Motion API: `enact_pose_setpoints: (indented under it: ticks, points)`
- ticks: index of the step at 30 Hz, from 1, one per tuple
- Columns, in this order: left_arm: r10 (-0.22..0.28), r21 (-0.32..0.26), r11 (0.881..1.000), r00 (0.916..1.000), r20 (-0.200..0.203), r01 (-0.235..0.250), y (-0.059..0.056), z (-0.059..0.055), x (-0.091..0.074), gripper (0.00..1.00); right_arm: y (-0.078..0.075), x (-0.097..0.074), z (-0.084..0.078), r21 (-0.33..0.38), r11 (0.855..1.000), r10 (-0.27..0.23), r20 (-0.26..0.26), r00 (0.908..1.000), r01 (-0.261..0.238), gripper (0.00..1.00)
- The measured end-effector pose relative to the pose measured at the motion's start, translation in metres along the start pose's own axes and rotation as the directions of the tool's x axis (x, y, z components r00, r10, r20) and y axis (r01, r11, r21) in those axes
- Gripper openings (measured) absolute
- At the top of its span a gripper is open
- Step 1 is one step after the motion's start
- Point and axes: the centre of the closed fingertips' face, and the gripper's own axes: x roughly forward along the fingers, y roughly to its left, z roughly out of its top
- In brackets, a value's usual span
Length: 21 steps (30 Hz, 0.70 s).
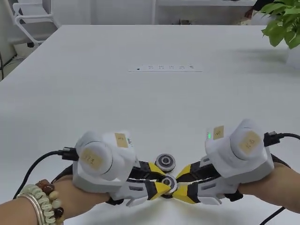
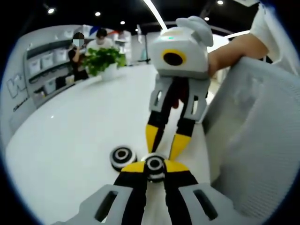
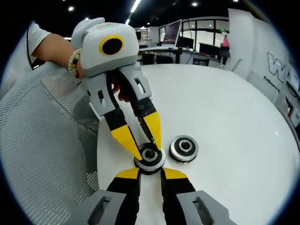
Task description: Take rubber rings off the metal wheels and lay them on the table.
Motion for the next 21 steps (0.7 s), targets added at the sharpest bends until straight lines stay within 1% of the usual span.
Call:
enact_pose_setpoints:
  ticks: [1, 3, 6, 14, 21]
  points:
    - [0.001, 0.000, 1.000, 1.0000, 0.001, -0.001, 0.0000, 0.0000, -0.0001, 0.14, 0.0003, -0.0005, -0.0017, -0.029, 1.000, 0.004, -0.009, 0.9999, -0.004, 0.13]
    - [0.002, -0.004, 1.000, 1.0000, 0.004, -0.002, 0.0003, 0.0000, -0.0002, 0.14, -0.0005, -0.0009, -0.0016, -0.027, 1.000, -0.002, -0.010, 1.0000, 0.002, 0.11]
    - [0.003, -0.011, 1.000, 1.0000, 0.009, -0.003, 0.0003, 0.0003, -0.0004, 0.14, -0.0018, -0.0017, -0.0025, -0.049, 0.999, -0.009, -0.017, 0.9998, 0.008, 0.08]
    - [0.008, -0.021, 1.000, 0.9999, 0.011, -0.008, 0.0006, 0.0007, -0.0002, 0.14, -0.0015, -0.0021, -0.0029, -0.073, 0.997, -0.014, -0.022, 0.9997, 0.012, 0.07]
    - [0.010, -0.020, 1.000, 0.9999, 0.009, -0.010, 0.0008, 0.0005, -0.0001, 0.14, -0.0030, -0.0019, -0.0034, -0.098, 0.995, -0.025, -0.038, 0.9989, 0.021, 0.04]
